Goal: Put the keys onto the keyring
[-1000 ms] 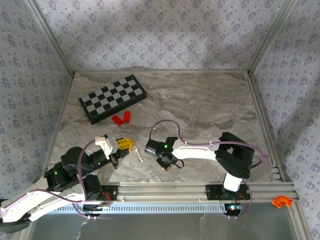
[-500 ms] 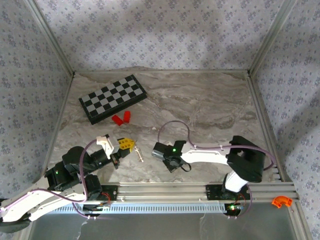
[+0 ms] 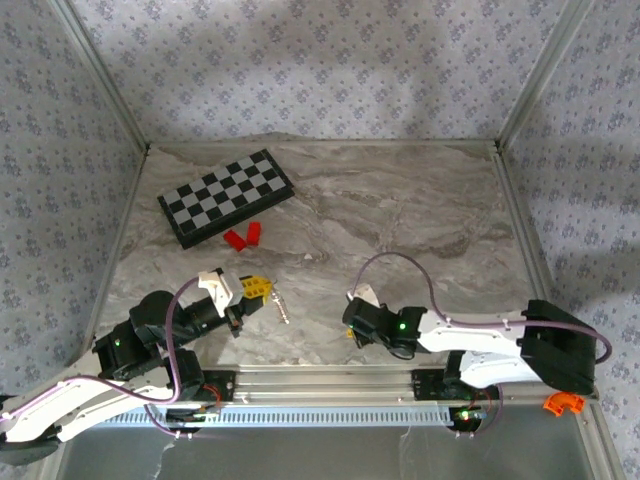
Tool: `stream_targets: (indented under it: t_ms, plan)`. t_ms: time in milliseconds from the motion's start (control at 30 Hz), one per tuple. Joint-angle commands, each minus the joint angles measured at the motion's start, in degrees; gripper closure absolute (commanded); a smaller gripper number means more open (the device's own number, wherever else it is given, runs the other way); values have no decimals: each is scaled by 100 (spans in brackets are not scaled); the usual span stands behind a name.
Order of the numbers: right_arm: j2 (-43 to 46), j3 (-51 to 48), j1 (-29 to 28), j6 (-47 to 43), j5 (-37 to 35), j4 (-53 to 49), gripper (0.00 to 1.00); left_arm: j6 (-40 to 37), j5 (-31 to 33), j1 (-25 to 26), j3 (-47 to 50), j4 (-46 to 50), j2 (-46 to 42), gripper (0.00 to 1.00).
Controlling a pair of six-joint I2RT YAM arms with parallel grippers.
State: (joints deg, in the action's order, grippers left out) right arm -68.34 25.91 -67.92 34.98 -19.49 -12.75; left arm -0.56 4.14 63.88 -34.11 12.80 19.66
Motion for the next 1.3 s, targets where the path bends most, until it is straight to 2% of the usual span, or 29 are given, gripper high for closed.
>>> stream_targets:
  t_ms: [0, 133, 267, 467, 567, 767, 867, 1067, 1267]
  plan:
    - [350, -325, -29, -231, -276, 701, 100, -15, -2, 28, -43, -350, 13, 100]
    - [559, -515, -11, -130, -247, 567, 98, -28, -10, 26, -52, -349, 29, 100]
    - [318, -370, 167, 61, -98, 141, 97, -36, -1, 28, -61, -357, 30, 100]
    - [-20, -267, 143, 61, -41, 270, 94, -58, 1, 28, -62, -366, 36, 100]
    - [14, -102, 180, 343, 93, -146, 87, -60, 16, 28, -85, -342, 26, 100]
    - [748, 386, 207, 507, 125, -1264, 61, -86, 25, 23, -85, -357, 24, 100]
    - [1117, 695, 312, 477, 217, -1819, 55, -93, 17, 20, -95, -362, 35, 100]
    - [960, 1336, 996, 218, 1053, -2703, 53, -102, -27, 24, -77, -374, 4, 100]
    - [608, 1309, 1737, 158, 2172, -2699, 54, -85, -54, 19, -52, -357, -63, 100]
